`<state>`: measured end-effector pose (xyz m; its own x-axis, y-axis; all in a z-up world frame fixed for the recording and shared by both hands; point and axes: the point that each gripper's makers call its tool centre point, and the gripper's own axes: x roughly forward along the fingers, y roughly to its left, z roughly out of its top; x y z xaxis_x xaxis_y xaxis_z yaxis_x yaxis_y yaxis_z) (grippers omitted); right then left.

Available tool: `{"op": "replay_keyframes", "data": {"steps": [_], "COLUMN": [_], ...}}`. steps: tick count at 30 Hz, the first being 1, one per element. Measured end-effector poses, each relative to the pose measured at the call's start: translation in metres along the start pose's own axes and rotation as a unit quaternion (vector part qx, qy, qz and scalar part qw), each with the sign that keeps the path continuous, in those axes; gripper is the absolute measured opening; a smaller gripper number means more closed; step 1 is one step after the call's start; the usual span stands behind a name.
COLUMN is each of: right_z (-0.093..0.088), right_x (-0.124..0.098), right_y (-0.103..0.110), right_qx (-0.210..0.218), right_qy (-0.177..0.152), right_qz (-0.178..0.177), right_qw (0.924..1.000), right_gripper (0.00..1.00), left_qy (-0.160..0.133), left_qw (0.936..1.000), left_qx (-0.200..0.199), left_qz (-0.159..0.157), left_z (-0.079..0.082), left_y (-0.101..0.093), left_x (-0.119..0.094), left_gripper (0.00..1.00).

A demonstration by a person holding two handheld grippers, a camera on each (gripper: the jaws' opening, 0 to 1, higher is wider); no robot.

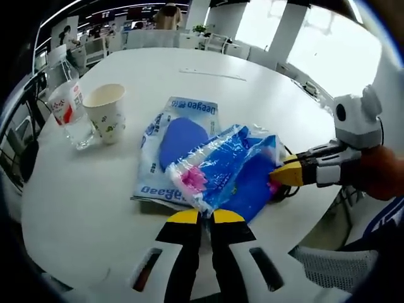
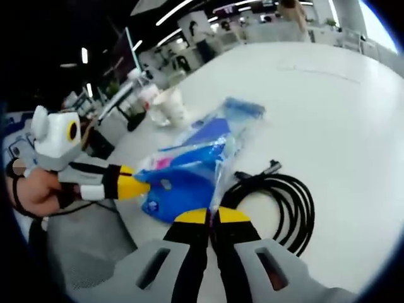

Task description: Arrange the tabletop items into an orderly group along one side of the table until the central work area is clear of visible clutter.

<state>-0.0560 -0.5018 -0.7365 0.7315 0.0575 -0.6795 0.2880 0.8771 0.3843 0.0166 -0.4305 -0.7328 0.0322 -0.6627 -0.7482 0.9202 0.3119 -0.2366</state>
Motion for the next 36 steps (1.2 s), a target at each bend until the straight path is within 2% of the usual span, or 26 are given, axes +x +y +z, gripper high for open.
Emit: {"op": "replay_keyframes", "data": {"steps": [5,7,13,20,27,36], "right_z": [-0.003,-0.004,0.002,-0.003,-0.004,0.006], "right_x": [-0.003,-0.005,-0.016,-0.023,-0.023,-0.023], "right_y": [-0.001,-0.003,-0.012,-0.020,-0.024,-0.027], "right_qx": [0.002,0.007,0.064,0.079,0.076,0.067], "right_qy": [-0.004,-0.007,-0.040,-0.046,-0.045,-0.052], "right_qz": [-0.008,-0.010,-0.021,-0.027,-0.037,-0.047], "right_qw": [1.0000,0.9999,0.9969,0.9954,0.9954,0.9953], "right_gripper": [0.00,0.00,0.00,0.00,0.00,0.00], "left_qy": [0.000,0.000,-0.011,-0.015,-0.015,-0.019], "left_qw": [1.0000,1.0000,0.9997,0.9995,0.9991,0.9985], "left_qx": [0.006,-0.003,-0.007,0.000,0.002,0.007], "left_qz": [0.000,-0.006,-0.019,-0.030,-0.040,-0.052], "left_z": [0.001,0.001,0.006,0.009,0.009,0.012], "left_y": [-0.003,-0.005,-0.014,-0.021,-0.026,-0.030], "left_x": [0.002,0.002,0.003,0.003,0.004,0.006], "left_gripper": [0.02,0.02,0.03,0.07,0.09,0.13]}}
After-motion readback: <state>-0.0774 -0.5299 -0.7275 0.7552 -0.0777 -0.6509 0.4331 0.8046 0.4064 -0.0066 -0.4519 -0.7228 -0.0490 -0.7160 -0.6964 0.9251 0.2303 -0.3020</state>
